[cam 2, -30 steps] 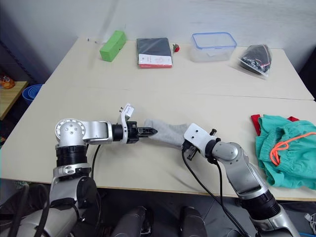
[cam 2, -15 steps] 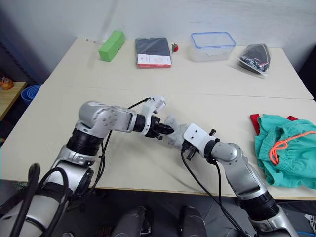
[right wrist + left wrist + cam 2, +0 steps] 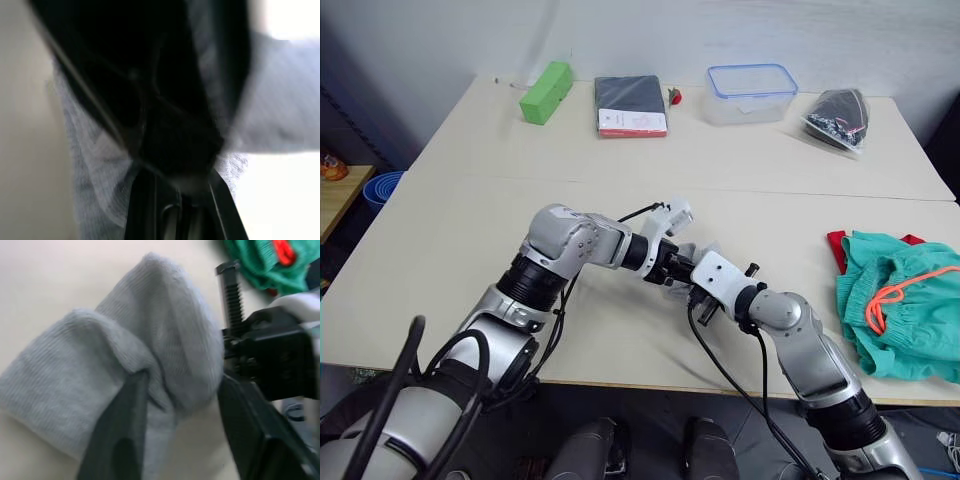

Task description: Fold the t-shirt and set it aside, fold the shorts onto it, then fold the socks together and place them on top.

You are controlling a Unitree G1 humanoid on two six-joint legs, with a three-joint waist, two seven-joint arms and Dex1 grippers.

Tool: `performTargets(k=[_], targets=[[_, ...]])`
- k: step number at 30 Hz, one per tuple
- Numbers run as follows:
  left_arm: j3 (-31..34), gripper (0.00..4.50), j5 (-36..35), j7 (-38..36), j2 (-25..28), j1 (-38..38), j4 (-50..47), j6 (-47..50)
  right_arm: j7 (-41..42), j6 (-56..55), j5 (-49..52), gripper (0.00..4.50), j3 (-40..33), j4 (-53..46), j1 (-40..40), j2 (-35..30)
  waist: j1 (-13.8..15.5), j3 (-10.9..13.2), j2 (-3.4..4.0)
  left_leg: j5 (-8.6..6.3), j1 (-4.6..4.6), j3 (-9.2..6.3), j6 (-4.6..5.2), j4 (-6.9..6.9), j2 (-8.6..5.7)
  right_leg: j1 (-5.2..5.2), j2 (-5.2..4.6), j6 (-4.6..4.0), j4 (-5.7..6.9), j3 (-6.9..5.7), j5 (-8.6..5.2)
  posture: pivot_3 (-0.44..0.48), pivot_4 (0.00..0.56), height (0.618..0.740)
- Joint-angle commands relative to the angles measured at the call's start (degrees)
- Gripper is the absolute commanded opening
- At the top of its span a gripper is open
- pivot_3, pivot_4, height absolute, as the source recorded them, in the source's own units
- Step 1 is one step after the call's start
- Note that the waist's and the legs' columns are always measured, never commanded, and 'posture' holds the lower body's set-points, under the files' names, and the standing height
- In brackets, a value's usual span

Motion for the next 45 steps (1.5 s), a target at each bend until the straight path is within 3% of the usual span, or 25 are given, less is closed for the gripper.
performTargets(k=[1, 5, 9, 12, 16, 21, 26, 33, 40, 42, 45], targets=[[5.4, 3.27, -3.98, -5.53, 1.7, 1.22, -4.66, -1.05, -0.38, 0.33, -0.13, 0.0, -0.28, -0.35, 1.02, 0.12, -0.09, 0.0, 0.01, 0.0, 0.0, -0.01, 0.0, 0.0, 0.01, -0.01, -0.01, 0.0, 0.01, 0.01, 0.0, 0.0, 0.15, 0.74], [10.67, 3.27, -6.24, -11.26, 4.38, 4.53, -7.75, -6.18, -0.28, 0.09, -0.19, 0.0, -0.24, -0.13, 1.04, -0.02, -0.14, 0.01, 0.02, 0.0, 0.0, 0.0, -0.01, 0.0, 0.04, -0.04, -0.02, -0.01, 0.07, 0.02, 0.0, 0.0, 0.15, 0.74], [16.41, 3.27, -6.62, -12.21, 5.29, 6.36, -6.52, -11.81, -0.02, -0.35, -0.22, 0.0, -0.32, 0.2, 1.07, -0.31, -0.07, 0.01, 0.02, 0.01, 0.0, -0.01, 0.0, 0.03, 0.02, -0.02, -0.03, -0.01, 0.06, 0.01, 0.0, 0.0, 0.15, 0.74], [13.83, 2.69, -1.83, -13.28, 7.15, 8.9, -5.92, -18.68, 0.3, -0.72, -0.24, 0.0, -0.28, 0.55, 0.9, -0.58, -0.09, 0.01, 0.02, 0.01, 0.0, 0.0, 0.0, 0.03, 0.01, -0.02, -0.01, -0.01, 0.08, 0.01, 0.0, 0.0, 0.15, 0.74], [3.77, 1.44, 7.95, -18.39, 10.51, 13.17, -6.41, -31.83, 0.65, -1.14, -0.24, 0.0, -0.2, 1.0, 0.56, -0.74, -0.07, 0.01, 0.02, 0.01, 0.02, 0.06, 0.01, 0.02, -0.01, -0.03, 0.04, -0.01, 0.18, -0.05, 0.0, 0.0, 0.15, 0.74], [-1.67, 0.01, 14.48, -19.23, 7.8, 13.07, -2.08, -39.88, 0.87, -1.33, -0.18, 0.0, -0.37, 0.76, 0.9, -0.95, 0.1, 0.01, 0.02, 0.01, -0.03, 0.04, 0.06, 0.03, -0.03, -0.03, -0.06, -0.01, 0.02, -0.08, 0.0, 0.0, 0.15, 0.74], [-5.05, 0.01, 21.56, -17.67, 3.31, 9.77, 6.76, -47.3, 0.79, 0.0, 0.16, 0.0, -0.88, -1.44, 1.86, -1.0, 0.1, 0.01, 0.02, -0.01, -0.04, 0.04, 0.12, 0.03, -0.01, -0.03, -0.1, -0.01, 0.02, -0.03, 0.0, 0.0, 0.15, 0.74], [-7.29, 0.01, 27.1, -19.62, 1.32, 9.31, 12.84, -53.8, 0.29, 3.44, 1.27, 0.0, -3.69, -6.52, 4.69, -1.19, 0.08, 0.01, 0.02, -0.06, -0.05, 0.07, 0.2, 0.05, 0.03, -0.05, -0.1, -0.01, 0.09, -0.22, 0.0, 0.0, 0.15, 0.74], [-6.79, 0.01, 28.93, -20.1, -0.07, 9.3, 14.32, -55.66, 2.41, 9.8, 4.84, 0.0, -19.43, -15.48, 12.05, -8.51, 0.38, 0.01, 0.02, -0.22, -0.13, -0.05, 0.49, 0.12, -0.19, 0.03, -0.68, 0.07, -0.05, -0.28, 0.04, 0.0, 0.15, 0.74], [-6.62, 0.01, 29.0, -20.46, -0.08, 9.73, 13.35, -55.36, 2.92, 11.96, 7.38, 0.0, -24.18, -15.93, 10.67, -9.23, 0.29, 0.01, 0.02, -0.2, -0.13, -0.03, 0.53, 0.12, -0.22, 0.04, -0.72, 0.12, -0.06, -0.39, 0.07, 0.0, 0.15, 0.74], [-6.44, 0.01, 29.2, -20.83, -0.05, 10.25, 12.19, -54.82, 3.09, 15.93, 13.15, 0.0, -25.68, -16.81, 4.96, -6.3, 0.04, 0.01, 0.02, -0.18, -0.1, -0.02, 0.53, 0.12, -0.19, 0.05, -0.7, 0.14, -0.06, -0.55, 0.08, 0.0, 0.15, 0.74]])
